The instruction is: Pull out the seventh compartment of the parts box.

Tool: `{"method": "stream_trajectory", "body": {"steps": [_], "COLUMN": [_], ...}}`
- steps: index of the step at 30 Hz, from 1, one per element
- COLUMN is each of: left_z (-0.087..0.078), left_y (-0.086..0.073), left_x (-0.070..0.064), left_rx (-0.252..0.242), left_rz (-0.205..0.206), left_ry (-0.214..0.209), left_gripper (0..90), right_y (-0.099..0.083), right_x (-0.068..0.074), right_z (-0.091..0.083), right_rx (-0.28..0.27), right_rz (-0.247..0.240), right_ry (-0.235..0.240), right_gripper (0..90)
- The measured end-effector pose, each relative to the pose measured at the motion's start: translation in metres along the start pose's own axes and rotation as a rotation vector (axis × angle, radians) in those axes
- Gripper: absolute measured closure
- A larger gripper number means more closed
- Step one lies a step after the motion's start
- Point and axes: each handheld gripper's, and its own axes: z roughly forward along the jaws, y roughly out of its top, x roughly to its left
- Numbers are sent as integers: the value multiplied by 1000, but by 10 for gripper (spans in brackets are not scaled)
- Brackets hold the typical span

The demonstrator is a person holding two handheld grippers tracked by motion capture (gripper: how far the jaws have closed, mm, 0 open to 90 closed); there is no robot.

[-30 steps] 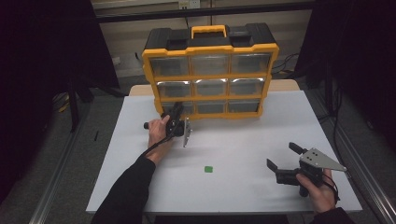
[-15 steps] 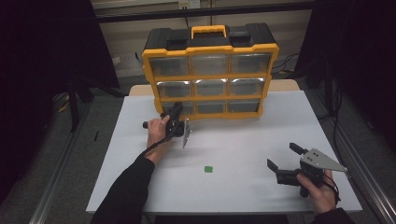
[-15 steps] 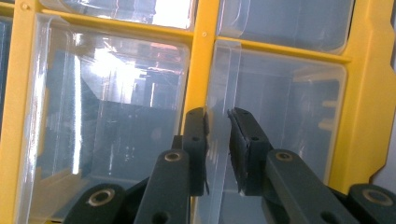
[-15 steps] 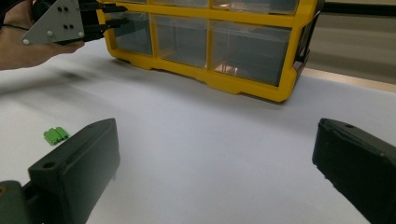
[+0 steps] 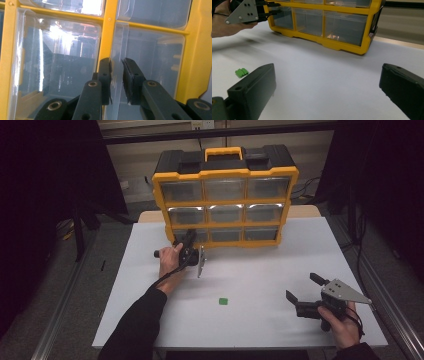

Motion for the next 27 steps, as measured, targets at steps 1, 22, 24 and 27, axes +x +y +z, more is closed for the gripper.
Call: {"method": "stream_trajectory", "body": {"steps": [1,22,24,27], "left_z": [-1,-3,-3,-3], "left_y": [-1,-2,-1,0], "left_x": [-1,-2,-1,1], "left_rx": [-12,-24,-14,7], "left_rz": [8,19,17,58], "left_ry": [29,36,23,-9], "left_gripper": [777,784,784,783], "right_y": [0,0,0,0], "right_x": [0,0,0,0], "right_z": [0,0,0,0], "right_rx": [2,-1,0,0], "right_rz": [-1,1,1,0], "right_ry": [2,-1,0,1], "right_gripper": [7,6,6,6]}}
